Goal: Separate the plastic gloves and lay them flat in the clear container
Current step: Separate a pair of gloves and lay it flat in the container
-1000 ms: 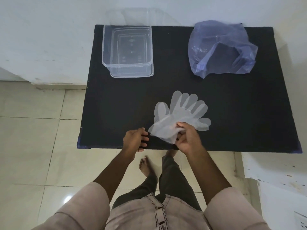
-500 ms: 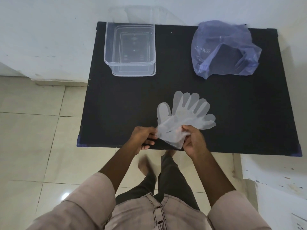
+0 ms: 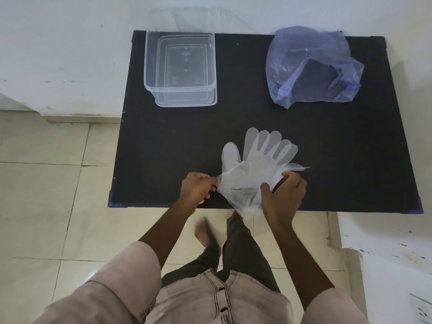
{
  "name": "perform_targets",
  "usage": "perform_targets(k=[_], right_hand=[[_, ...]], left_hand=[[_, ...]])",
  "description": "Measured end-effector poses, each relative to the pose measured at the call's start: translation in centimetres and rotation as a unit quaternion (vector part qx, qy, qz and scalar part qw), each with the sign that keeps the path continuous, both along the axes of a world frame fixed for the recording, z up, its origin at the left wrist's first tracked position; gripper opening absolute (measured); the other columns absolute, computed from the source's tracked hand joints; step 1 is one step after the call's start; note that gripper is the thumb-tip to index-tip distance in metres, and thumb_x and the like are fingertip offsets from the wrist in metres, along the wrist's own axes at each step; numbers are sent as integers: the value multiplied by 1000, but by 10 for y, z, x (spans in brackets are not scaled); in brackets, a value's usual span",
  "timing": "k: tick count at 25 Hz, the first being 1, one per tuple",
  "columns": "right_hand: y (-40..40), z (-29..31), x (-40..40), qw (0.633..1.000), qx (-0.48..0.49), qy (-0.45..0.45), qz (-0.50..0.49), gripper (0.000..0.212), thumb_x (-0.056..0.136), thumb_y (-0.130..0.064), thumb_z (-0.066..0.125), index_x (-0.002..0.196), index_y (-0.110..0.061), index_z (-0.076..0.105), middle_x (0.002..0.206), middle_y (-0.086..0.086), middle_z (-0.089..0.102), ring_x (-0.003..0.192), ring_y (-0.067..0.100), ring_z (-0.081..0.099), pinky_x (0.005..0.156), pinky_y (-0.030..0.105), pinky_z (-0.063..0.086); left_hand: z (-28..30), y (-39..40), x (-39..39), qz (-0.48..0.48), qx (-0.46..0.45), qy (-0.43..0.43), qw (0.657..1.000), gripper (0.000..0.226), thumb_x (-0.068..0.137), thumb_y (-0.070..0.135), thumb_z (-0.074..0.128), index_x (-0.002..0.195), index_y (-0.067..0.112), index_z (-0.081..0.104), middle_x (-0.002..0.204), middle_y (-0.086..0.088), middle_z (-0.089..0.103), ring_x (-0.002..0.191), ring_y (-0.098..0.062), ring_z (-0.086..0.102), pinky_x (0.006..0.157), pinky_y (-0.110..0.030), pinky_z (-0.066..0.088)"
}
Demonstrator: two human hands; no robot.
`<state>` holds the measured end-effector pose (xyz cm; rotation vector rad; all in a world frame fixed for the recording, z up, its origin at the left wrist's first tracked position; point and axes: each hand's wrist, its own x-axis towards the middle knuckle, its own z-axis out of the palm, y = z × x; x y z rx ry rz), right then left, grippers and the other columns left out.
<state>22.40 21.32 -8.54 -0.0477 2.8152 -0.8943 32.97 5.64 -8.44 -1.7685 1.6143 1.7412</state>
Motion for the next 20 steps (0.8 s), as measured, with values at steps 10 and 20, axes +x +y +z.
perform_targets(k=[10,20], right_hand=[[-26,4,33,945,19,-10,327,57,75,-63,63,110,-18,61,109,2,68,96,16,61,87,30,51],[-28,15,23,975,-46,-75,204,26,92,-28,60,100,-5,68,100,10,71,80,7,52,82,13,44]], left_hand=[[10,8,3,71,155,146,975,17,90,20,61,93,9,74,84,-5,73,79,-19,67,75,-34,55],[5,7,5,43,104,115,987,13,90,19,62,92,11,73,84,-3,74,83,-18,68,79,-34,54]])
